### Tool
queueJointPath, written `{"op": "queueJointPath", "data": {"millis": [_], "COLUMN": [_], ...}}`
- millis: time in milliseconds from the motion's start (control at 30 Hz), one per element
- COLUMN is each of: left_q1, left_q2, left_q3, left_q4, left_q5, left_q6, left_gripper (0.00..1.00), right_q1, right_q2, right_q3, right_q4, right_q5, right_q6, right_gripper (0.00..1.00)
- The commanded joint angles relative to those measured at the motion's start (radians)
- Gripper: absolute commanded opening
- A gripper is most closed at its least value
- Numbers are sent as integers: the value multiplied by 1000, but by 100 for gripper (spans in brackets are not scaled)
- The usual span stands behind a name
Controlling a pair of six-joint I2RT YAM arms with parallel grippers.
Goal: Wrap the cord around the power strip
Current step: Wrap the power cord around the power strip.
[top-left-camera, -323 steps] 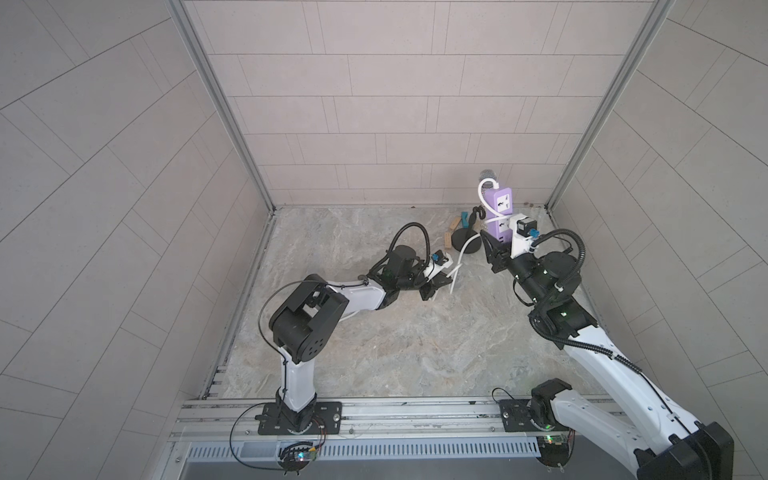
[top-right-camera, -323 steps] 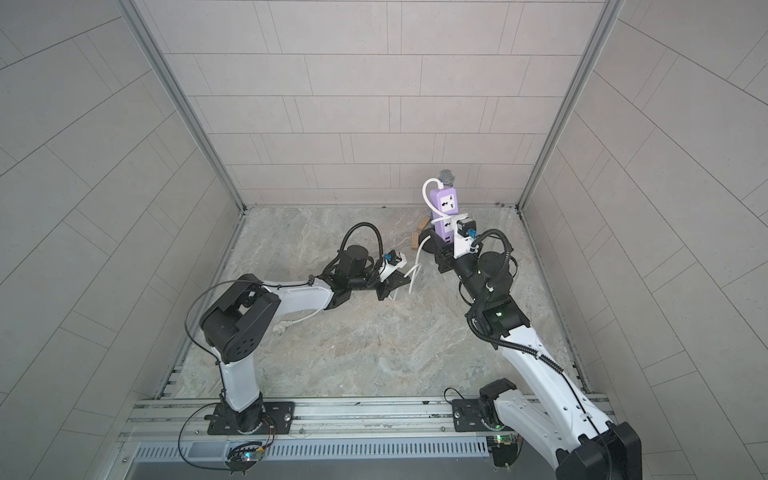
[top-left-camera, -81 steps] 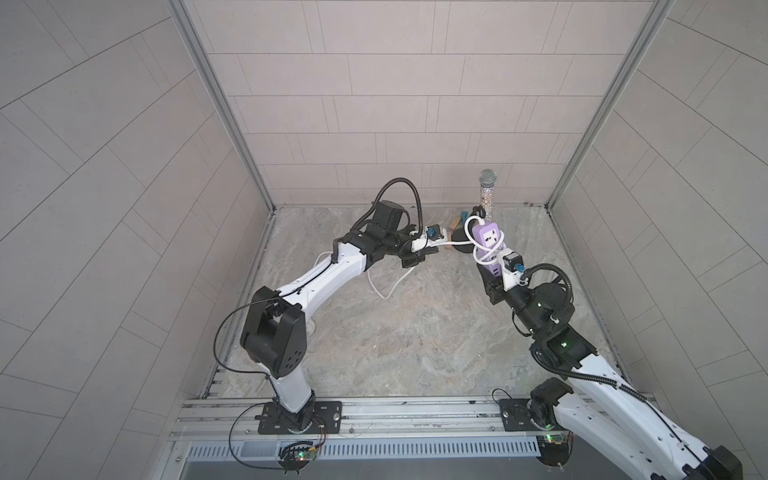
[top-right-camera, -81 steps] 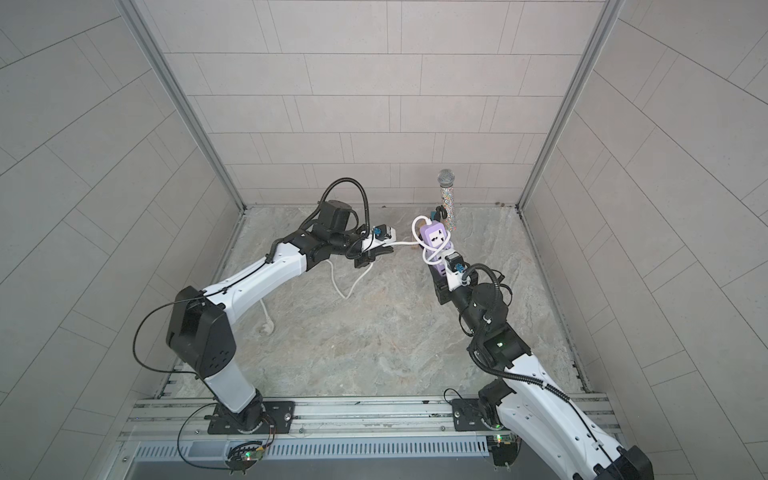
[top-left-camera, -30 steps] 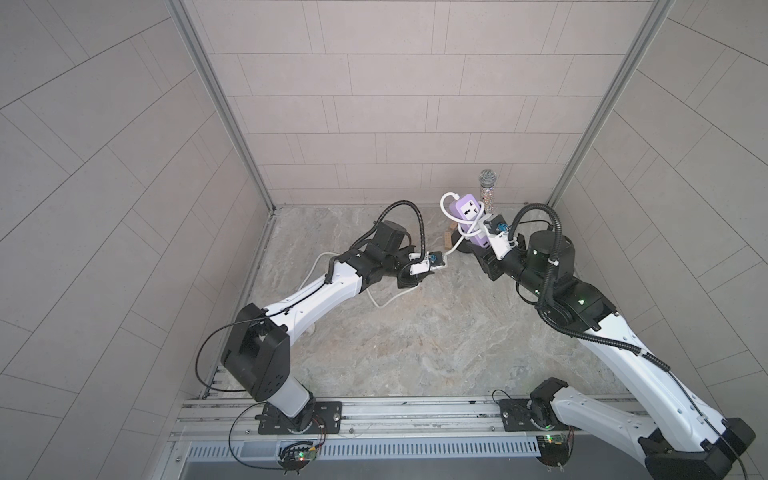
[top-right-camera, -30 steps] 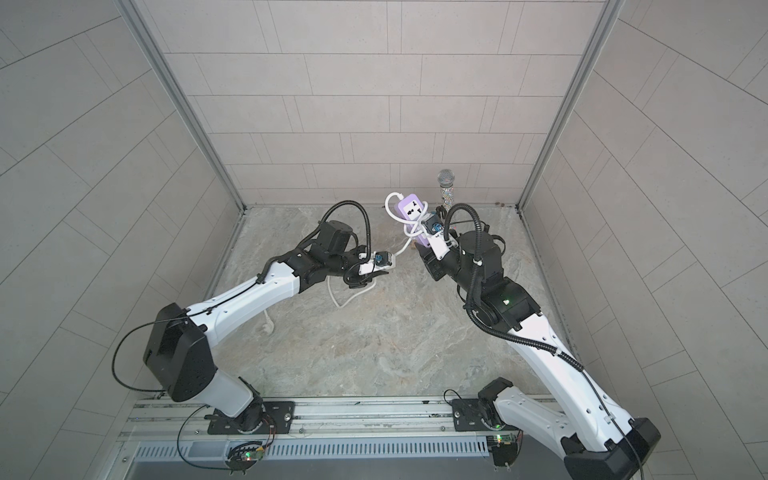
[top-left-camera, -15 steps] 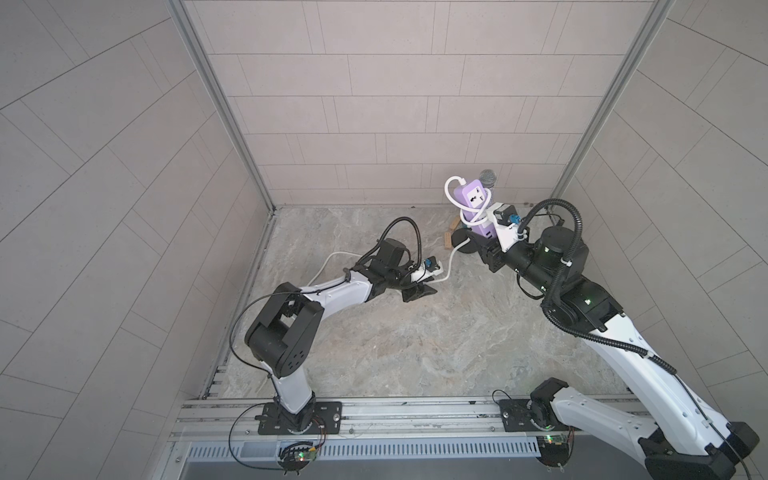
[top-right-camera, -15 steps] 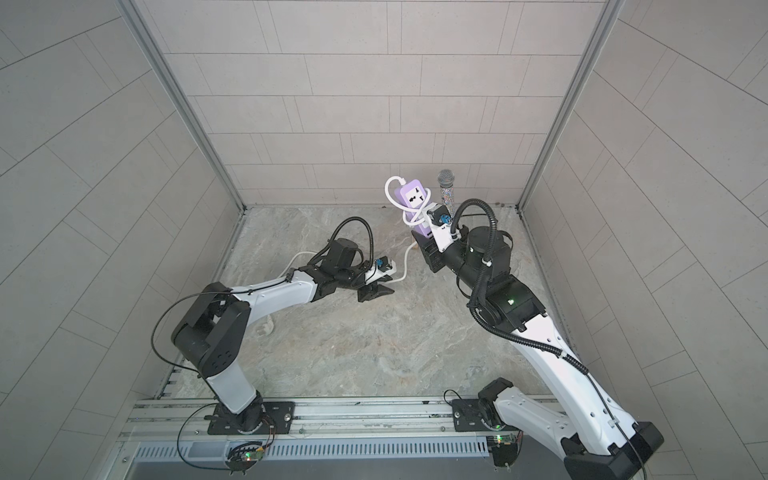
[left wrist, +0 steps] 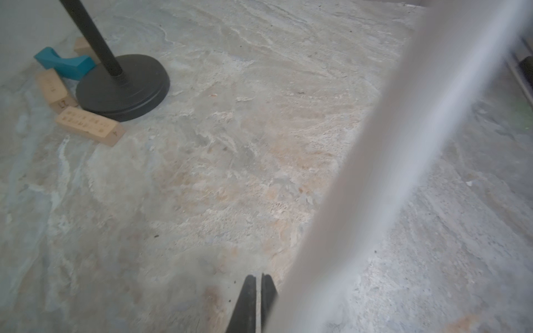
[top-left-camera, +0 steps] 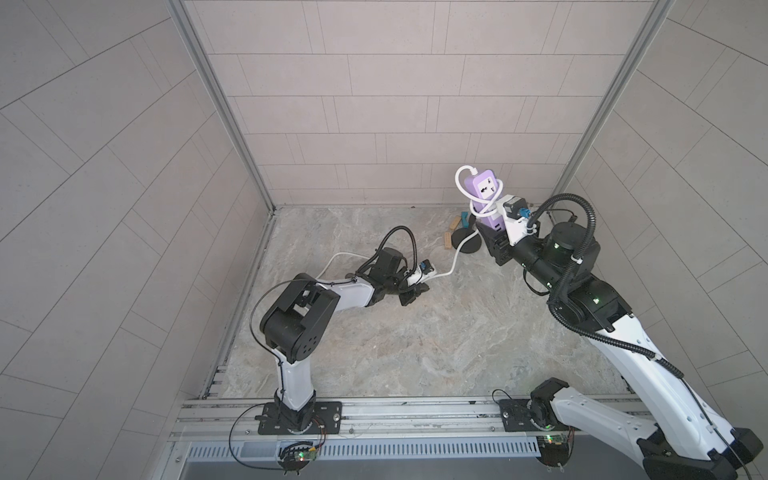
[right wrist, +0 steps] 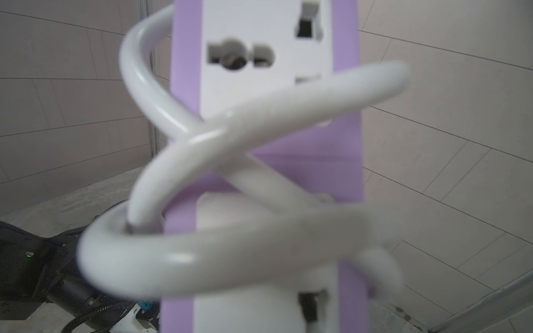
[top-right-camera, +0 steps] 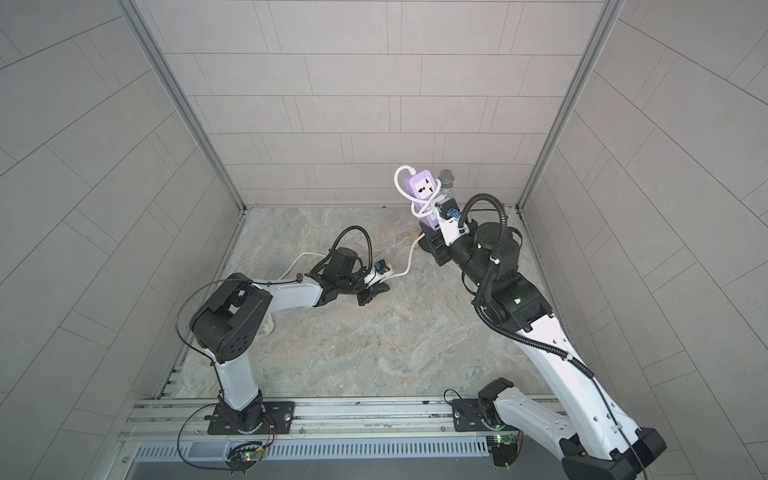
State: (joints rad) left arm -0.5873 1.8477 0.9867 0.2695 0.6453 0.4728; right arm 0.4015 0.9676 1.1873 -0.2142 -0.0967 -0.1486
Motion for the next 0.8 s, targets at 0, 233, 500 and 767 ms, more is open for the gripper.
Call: {"op": "queueJointPath", "data": {"millis": [0,233,500,767], "left_q1": [4,1,1,1], "left_q2": [-112,-417,-545,-414], "left_q3": [-14,-19,274,616], "left_q4": [-23,-347,-792,-977], "left_q5": [-21,16,34,-64], "left_q6": [48,231,458,617], "left_gripper": [0,0,0,0], "right_q1": [-90,-179,-93,-37], "right_q2": [-24,48,77,-13], "right_q3": [-7,-64,-151,-326], "right_q4": [49,-11,-102,-17], "right_q5": [105,203,239,97], "right_q6": [43,26,-52,-93], "right_gripper": [0,0,0,0]}}
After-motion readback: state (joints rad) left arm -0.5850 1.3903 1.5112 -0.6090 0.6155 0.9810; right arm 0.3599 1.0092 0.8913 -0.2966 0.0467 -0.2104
